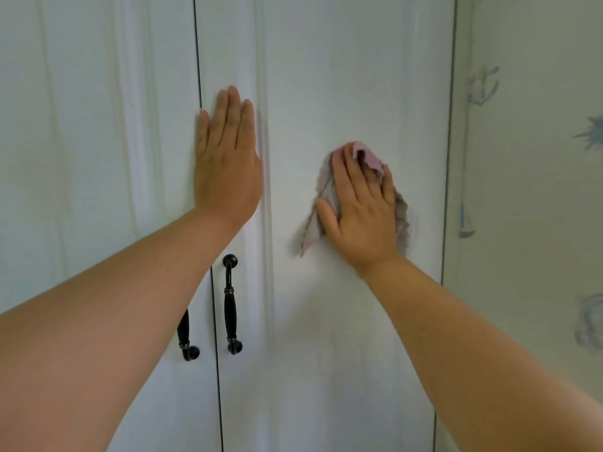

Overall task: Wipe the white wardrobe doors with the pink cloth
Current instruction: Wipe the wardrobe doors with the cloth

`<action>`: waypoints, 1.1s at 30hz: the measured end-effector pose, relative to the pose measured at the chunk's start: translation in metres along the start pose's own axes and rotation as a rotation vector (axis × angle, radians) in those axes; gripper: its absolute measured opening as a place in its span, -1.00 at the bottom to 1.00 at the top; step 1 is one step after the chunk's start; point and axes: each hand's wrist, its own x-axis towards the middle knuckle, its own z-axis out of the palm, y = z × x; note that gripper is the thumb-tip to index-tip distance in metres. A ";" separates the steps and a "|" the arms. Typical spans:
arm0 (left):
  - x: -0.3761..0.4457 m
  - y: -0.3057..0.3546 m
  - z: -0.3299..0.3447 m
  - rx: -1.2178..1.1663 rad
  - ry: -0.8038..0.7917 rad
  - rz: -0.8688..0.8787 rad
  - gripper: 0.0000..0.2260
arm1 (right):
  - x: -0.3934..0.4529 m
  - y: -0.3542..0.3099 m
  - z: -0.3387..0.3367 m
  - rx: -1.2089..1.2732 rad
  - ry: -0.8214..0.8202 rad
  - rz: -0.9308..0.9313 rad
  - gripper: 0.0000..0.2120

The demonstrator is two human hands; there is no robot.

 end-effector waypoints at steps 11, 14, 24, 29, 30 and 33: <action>-0.002 0.001 -0.002 0.010 -0.042 -0.035 -0.48 | -0.033 -0.032 0.002 0.076 -0.108 -0.301 -0.37; -0.005 0.005 -0.001 -0.002 -0.006 -0.034 -0.49 | 0.022 -0.014 0.001 0.057 -0.008 -0.071 -0.38; 0.059 -0.026 -0.023 0.110 -0.066 -0.056 -0.37 | 0.175 -0.061 -0.013 0.031 0.029 -0.099 -0.36; 0.059 -0.033 -0.001 0.136 0.046 -0.046 -0.45 | 0.226 -0.065 -0.021 0.011 0.039 -0.113 -0.36; 0.061 -0.034 0.001 0.122 0.063 -0.037 -0.47 | 0.234 -0.066 -0.021 0.010 0.039 -0.108 -0.39; 0.060 -0.036 0.003 0.122 0.055 -0.016 -0.46 | 0.256 -0.067 -0.023 -0.002 0.033 -0.091 -0.42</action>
